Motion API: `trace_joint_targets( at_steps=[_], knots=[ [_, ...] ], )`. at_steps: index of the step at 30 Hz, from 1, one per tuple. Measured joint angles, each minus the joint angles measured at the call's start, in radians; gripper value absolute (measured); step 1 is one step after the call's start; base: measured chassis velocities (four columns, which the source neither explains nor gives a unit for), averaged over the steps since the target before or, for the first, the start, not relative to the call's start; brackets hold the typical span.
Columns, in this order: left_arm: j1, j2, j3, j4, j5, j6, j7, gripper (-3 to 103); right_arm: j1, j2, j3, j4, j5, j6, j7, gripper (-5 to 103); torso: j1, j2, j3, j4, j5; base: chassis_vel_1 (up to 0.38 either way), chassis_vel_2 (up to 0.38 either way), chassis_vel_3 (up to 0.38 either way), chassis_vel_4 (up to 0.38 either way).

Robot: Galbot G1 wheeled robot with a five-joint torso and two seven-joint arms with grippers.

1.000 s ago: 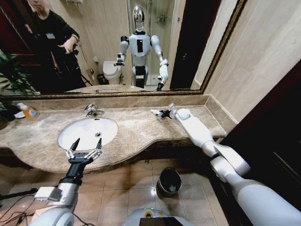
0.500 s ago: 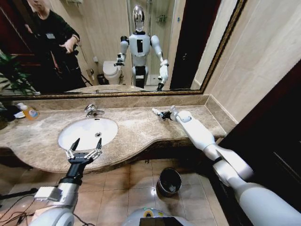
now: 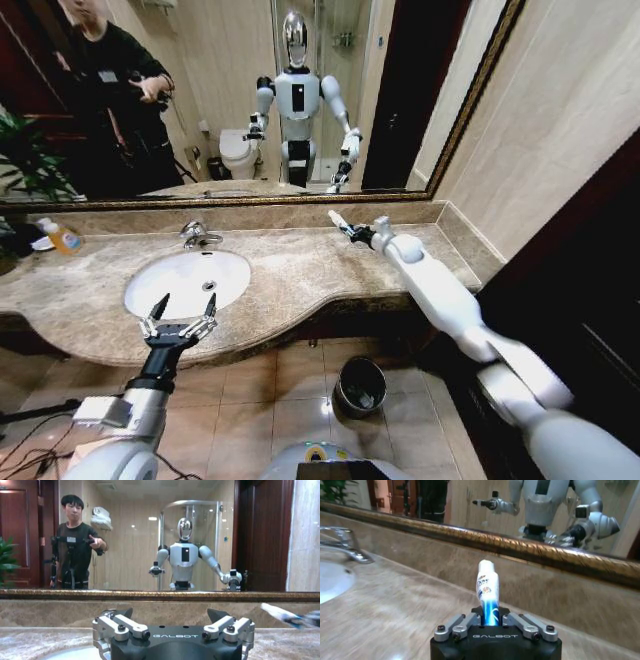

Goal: Pick up the trash from the sink and place it in the trash bin.

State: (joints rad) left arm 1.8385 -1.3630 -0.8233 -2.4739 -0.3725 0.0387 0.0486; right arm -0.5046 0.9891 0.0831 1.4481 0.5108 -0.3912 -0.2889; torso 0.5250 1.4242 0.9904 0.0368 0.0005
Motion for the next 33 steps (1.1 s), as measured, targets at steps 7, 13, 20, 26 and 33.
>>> trace_joint_targets(
  at_steps=[7, 13, 20, 26, 33],
  knots=[
    [0.0, 0.0, 0.0, 0.0, 0.0, 0.0, 0.0, 100, -0.269, -0.13, 0.14, 0.243, 0.045, 0.016, 0.034, 17, 0.0, 0.0, 0.0, -0.0005, -0.0003, 0.0, 0.0, 0.0, 0.0],
    [0.0, 0.0, 0.0, 0.0, 0.0, 0.0, 0.0, 100, -0.557, -0.13, 0.364, 0.375, 0.029, 0.045, 0.019, 17, 0.0, 0.0, 0.0, 0.0001, -0.0004, 0.0, 0.0, 0.0, 0.0],
    [0.0, 0.0, 0.0, 0.0, 0.0, 0.0, 0.0, 100, -0.833, -0.065, 0.539, 0.468, 0.006, 0.106, -0.012, 17, 0.0, 0.0, 0.0, -0.0002, -0.0004, 0.0, 0.0, 0.0, 0.0],
    [0.0, 0.0, 0.0, 0.0, 0.0, 0.0, 0.0, 100, -1.011, 0.036, 0.586, 0.486, -0.063, 0.209, -0.026, 17, 0.0, 0.0, 0.0, -0.0001, -0.0004, 0.0, 0.0, 0.0, 0.0],
    [0.0, 0.0, 0.0, 0.0, 0.0, 0.0, 0.0, 100, -1.055, 0.157, 0.537, 0.328, -0.197, 0.343, -0.067, 17, 0.0, 0.0, 0.0, 0.0, -0.0005, 0.0, 0.0, 0.0, 0.0]
  ],
)
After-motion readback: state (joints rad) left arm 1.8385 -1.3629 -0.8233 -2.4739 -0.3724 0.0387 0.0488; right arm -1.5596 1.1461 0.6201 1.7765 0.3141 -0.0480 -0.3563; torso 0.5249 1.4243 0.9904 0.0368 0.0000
